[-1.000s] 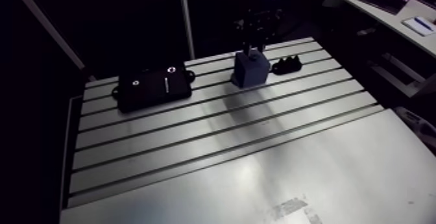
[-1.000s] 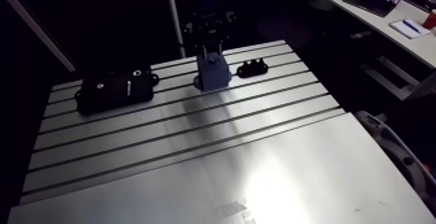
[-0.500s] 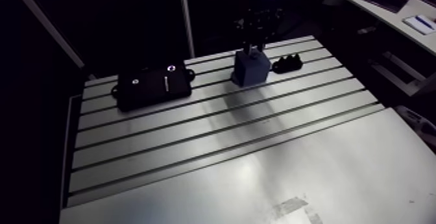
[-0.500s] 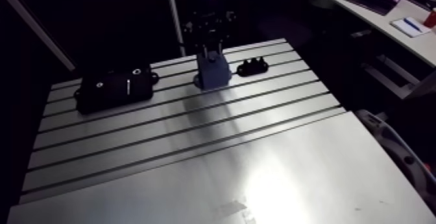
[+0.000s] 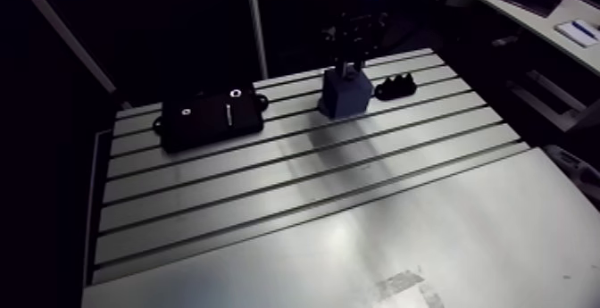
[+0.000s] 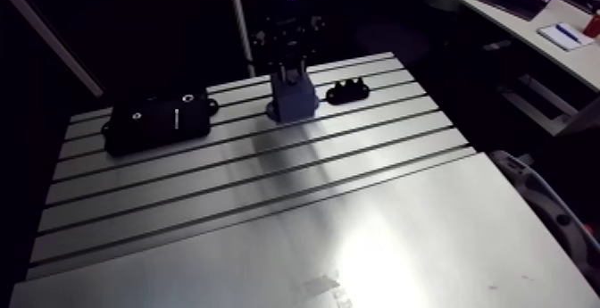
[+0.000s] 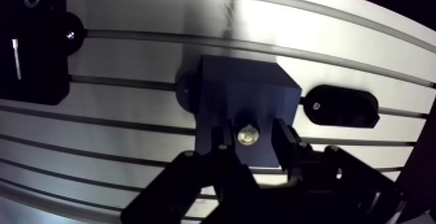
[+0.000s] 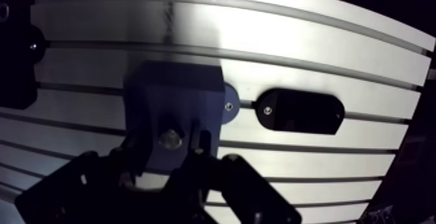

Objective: Pick up the M10 bolt and insert it into the hex recess until seated.

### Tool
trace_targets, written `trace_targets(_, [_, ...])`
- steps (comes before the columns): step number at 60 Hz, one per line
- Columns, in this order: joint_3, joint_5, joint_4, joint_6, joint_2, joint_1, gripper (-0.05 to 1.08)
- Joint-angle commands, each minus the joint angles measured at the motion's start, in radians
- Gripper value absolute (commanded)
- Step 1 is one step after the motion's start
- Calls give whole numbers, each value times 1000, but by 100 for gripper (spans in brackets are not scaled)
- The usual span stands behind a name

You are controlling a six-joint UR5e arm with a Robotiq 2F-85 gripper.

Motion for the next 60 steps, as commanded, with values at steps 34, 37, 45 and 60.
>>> trace_targets(34, [6, 0, 0, 0, -1, 2, 57])
trace_targets(37, [6, 0, 0, -1, -1, 2, 57])
trace_targets(45, [6, 0, 0, 0, -1, 2, 57])
trace_targets(60, [8, 0, -2, 0, -1, 2, 60])
